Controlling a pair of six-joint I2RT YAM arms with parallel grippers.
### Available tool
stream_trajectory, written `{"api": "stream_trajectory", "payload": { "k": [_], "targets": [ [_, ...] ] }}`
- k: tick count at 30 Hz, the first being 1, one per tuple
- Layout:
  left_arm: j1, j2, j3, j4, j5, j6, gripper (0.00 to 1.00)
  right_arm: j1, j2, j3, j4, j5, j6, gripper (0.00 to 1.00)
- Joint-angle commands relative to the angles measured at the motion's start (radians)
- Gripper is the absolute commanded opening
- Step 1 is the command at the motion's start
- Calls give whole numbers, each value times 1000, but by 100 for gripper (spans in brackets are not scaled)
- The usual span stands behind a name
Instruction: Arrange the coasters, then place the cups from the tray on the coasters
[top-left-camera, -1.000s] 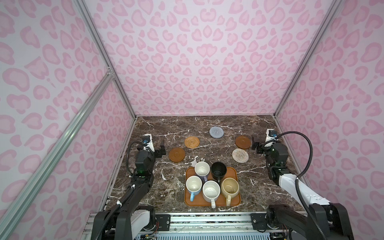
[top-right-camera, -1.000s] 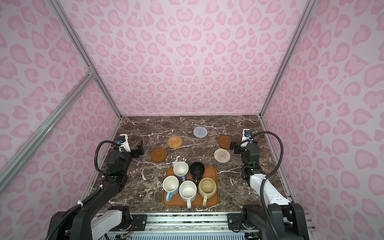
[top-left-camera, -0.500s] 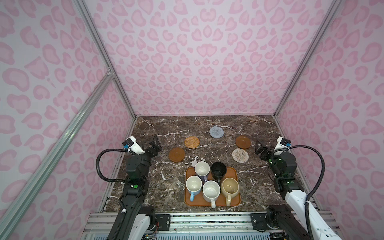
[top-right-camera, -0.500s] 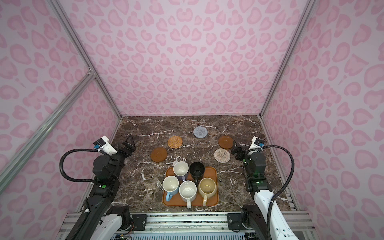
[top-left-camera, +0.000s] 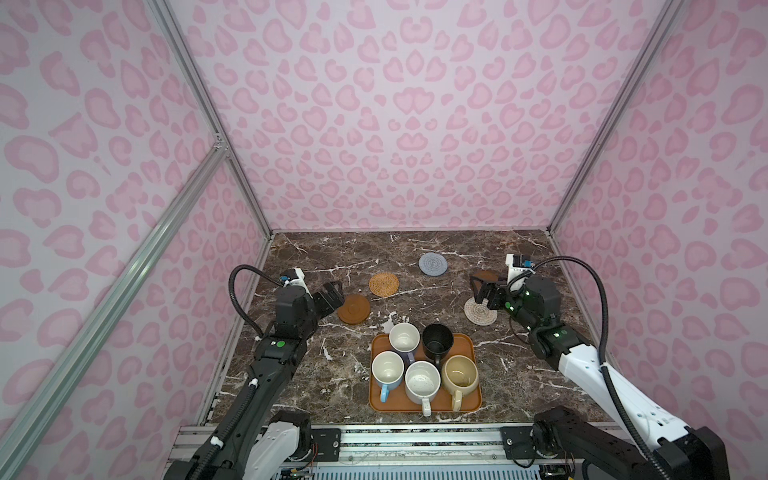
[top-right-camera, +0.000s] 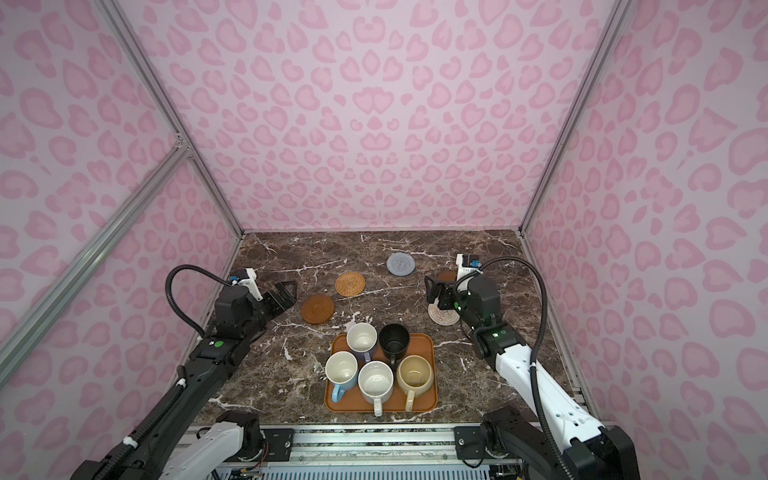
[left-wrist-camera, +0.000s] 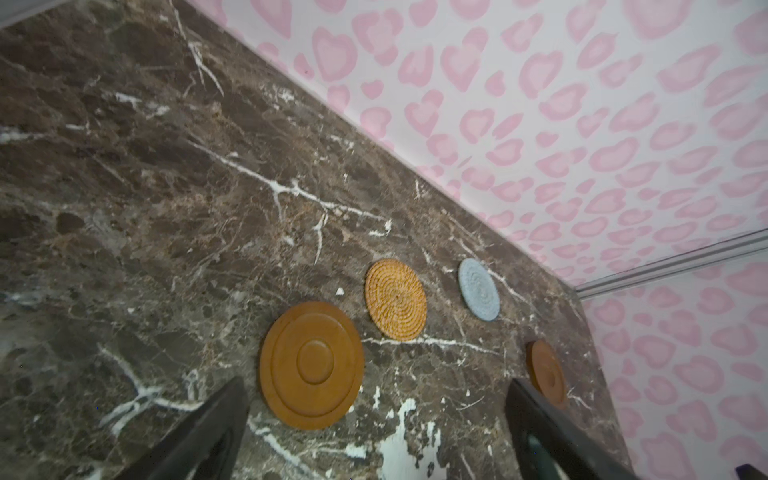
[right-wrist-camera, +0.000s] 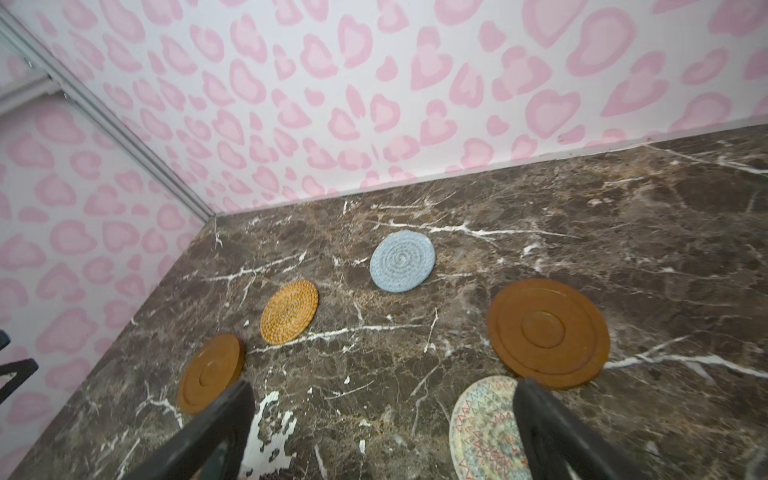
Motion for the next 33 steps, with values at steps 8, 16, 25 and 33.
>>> {"api": "stream_trajectory", "payload": {
  "k": [8, 16, 25, 33],
  "targets": [
    [-129, 375, 210, -209, -93, 85, 89, 175, 309, 304, -221, 41, -155, 99],
    [-159, 603, 309, -183, -98, 107, 76, 207, 447, 414, -261, 7, -184, 96],
    [-185, 783, 393, -188, -83, 98, 63, 221, 502, 441, -277, -17, -208, 96],
    [-194, 857, 428, -187, -90, 83, 61, 226, 527, 452, -287, -5, -215, 97]
  ]
}}
